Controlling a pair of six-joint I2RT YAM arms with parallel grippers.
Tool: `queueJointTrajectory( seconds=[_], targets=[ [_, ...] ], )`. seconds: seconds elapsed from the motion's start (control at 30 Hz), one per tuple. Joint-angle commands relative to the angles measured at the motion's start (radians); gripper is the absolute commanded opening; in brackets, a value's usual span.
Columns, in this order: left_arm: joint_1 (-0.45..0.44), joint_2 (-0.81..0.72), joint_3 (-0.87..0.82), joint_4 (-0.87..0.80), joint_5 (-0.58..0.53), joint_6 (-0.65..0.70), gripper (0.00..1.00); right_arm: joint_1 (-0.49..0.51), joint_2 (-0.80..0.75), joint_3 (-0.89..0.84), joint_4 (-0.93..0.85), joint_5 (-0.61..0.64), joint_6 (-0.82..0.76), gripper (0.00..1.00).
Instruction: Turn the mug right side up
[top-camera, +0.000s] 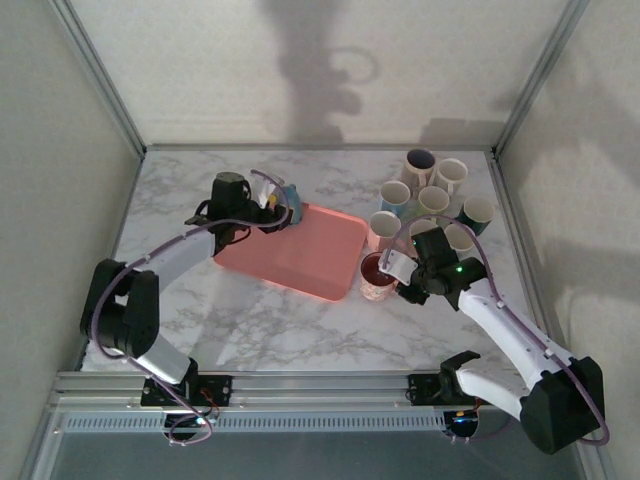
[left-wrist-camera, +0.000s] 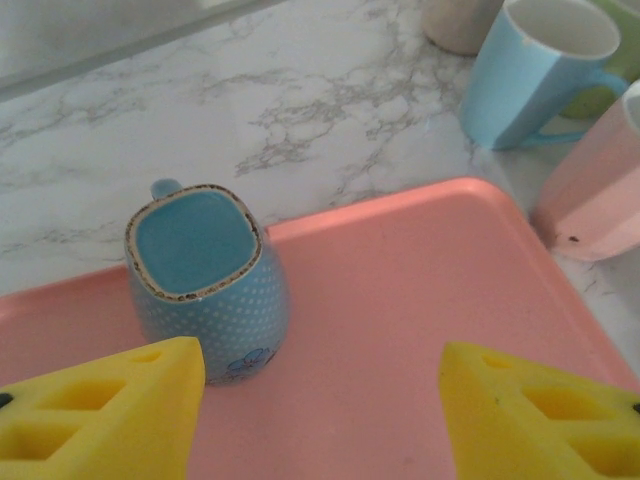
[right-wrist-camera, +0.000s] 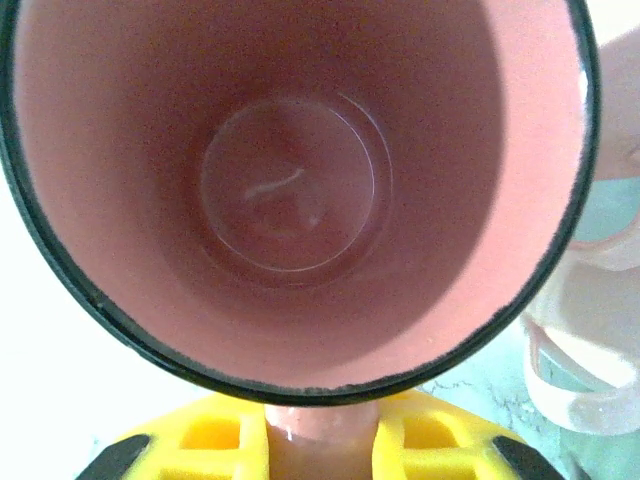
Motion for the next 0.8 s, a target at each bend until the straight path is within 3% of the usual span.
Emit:
queueJointTrajectory(
  seconds=[0.0, 0.27, 0.5, 0.63, 0.77],
  targets=[
    [0.017, 0.041, 0.047, 0.051, 0.010, 0.031, 0.63, -0.014, -0.004, -0.005, 0.129, -0.059, -0.020, 0.00],
    [0.032, 0.137, 0.114, 0.071, 0.004, 0.024, 0.64, -0.018, 0.020, -0.038, 0.177, -0.055, -0.001, 0.05],
    [0.036, 0.185, 0.155, 0.074, -0.013, 0.019, 0.64, -0.018, 0.023, -0.049, 0.172, -0.044, 0.014, 0.25],
    [0.040, 0.192, 0.168, 0.069, -0.019, 0.008, 0.64, -0.018, 0.016, -0.043, 0.153, -0.041, 0.022, 0.48],
    [0.040, 0.182, 0.172, 0.055, -0.018, 0.000, 0.65, -0.018, -0.017, -0.011, 0.103, -0.044, 0.036, 0.59]
  ],
)
